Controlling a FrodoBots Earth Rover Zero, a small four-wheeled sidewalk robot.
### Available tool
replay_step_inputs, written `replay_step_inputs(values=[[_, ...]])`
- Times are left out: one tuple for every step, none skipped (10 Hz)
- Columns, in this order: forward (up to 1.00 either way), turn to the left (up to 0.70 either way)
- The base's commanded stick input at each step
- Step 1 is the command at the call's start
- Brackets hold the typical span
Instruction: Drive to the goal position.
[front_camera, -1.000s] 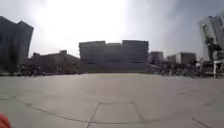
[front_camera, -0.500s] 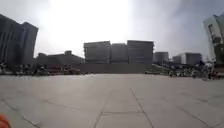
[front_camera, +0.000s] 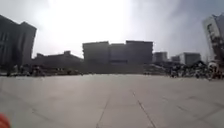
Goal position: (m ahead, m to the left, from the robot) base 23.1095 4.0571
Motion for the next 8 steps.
replay_step_inputs(values=[[1.0, 0.0], [1.0, 0.0], [1.0, 0.0], [1.0, 0.0], [1.0, 0.0], [1.0, 0.0], [1.0, 0.0], [1.0, 0.0]])
